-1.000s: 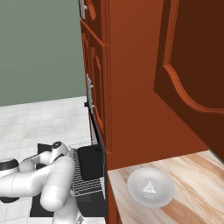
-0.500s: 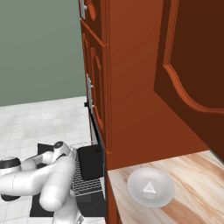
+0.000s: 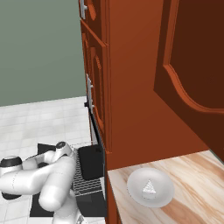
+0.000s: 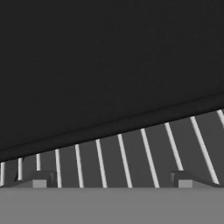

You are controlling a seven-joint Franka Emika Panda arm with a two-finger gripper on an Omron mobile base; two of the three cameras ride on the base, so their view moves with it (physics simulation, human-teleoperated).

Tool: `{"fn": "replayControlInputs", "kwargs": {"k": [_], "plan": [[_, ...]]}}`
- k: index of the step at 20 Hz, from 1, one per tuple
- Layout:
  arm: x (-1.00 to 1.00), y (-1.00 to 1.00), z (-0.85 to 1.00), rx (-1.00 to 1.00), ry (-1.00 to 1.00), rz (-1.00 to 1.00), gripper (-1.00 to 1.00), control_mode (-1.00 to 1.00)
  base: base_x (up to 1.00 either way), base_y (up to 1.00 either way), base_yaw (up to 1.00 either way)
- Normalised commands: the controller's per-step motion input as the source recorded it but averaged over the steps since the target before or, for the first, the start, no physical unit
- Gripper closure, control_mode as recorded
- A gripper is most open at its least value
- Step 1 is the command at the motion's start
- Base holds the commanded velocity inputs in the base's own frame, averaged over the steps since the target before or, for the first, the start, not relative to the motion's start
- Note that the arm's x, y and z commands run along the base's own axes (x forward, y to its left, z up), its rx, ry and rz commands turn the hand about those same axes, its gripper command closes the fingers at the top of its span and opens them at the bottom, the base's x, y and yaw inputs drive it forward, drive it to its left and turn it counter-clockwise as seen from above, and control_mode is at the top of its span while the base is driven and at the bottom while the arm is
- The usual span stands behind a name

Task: Take the baked cake out of the oven and place it on the plate for cooling. Then close the oven door.

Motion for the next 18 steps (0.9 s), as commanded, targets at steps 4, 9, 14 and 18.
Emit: {"fn": "replayControlInputs", "kwargs": {"k": [4,9,14,18], "plan": [[0.15,-0.11,-0.39,0.0,-0.04,0.09,-1.0,-1.0,0.0,0.0,0.0],[0.13,-0.21,-0.48,-0.07,-0.04,0.07,-1.0,-1.0,0.0,0.0,0.0],[0.1,-0.22,-0.59,-0.13,-0.1,0.06,-1.0,-1.0,0.0,0.0,0.0],[0.12,-0.23,-0.61,-0.12,-0.09,0.06,-1.0,-1.0,0.0,0.0,0.0]]}}
